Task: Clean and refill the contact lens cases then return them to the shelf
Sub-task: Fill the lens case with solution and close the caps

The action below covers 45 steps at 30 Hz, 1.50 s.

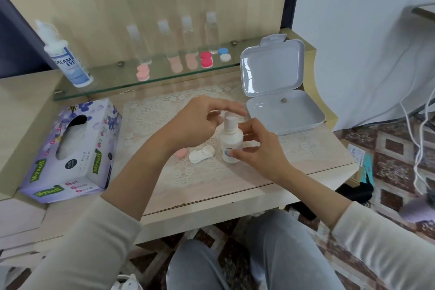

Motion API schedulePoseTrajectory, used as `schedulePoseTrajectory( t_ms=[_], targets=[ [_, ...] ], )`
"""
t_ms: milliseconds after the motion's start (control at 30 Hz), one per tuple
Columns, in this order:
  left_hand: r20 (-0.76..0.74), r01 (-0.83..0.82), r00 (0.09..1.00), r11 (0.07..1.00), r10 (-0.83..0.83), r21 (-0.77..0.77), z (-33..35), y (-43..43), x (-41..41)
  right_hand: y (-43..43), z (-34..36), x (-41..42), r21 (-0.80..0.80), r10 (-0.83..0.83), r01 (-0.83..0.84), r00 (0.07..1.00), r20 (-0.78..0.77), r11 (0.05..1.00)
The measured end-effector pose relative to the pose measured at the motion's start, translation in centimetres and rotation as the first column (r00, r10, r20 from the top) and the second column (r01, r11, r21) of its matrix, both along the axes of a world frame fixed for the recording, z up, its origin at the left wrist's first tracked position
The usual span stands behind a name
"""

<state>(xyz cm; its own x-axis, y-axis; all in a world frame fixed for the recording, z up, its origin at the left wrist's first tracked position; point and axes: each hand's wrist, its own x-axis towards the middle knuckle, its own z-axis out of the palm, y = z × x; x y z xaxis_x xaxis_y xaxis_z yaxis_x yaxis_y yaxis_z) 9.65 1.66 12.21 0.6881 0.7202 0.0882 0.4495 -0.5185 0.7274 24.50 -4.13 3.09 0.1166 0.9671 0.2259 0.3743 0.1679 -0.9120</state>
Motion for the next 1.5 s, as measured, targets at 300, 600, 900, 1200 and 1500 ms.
schedulePoseTrajectory(
  t_ms=[300, 600, 900, 1200, 1500],
  targets=[
    [0.047, -0.437, 0.899, 0.893, 0.435, 0.103, -5.4, 1.3, -5.0, 0.8, 0.6, 0.4, 0.003, -0.039, 0.039, 0.999, 0.021, 0.999],
    [-0.237, -0.484, 0.8, 0.826, 0.551, 0.288, -12.3, 0.3, -11.1, 5.6, 3.7, 2.0, 0.069, -0.179, 0.174, 0.981, 0.076, 0.982],
    [-0.206, -0.481, 0.808, 0.821, 0.552, 0.308, -12.9, -0.4, -11.4, 8.9, 2.8, 2.2, 0.031, -0.221, 0.219, 0.96, 0.169, 0.975],
    [-0.188, -0.484, 0.807, 0.809, 0.56, 0.333, -13.1, -0.4, -11.5, 9.1, 1.9, 2.3, -0.026, -0.196, 0.206, 0.957, 0.213, 0.978],
    [-0.199, -0.479, 0.81, 0.818, 0.552, 0.318, -13.5, 0.0, -11.7, 8.7, 2.5, 1.9, -0.008, -0.238, 0.246, 0.945, 0.226, 0.969]
  ],
)
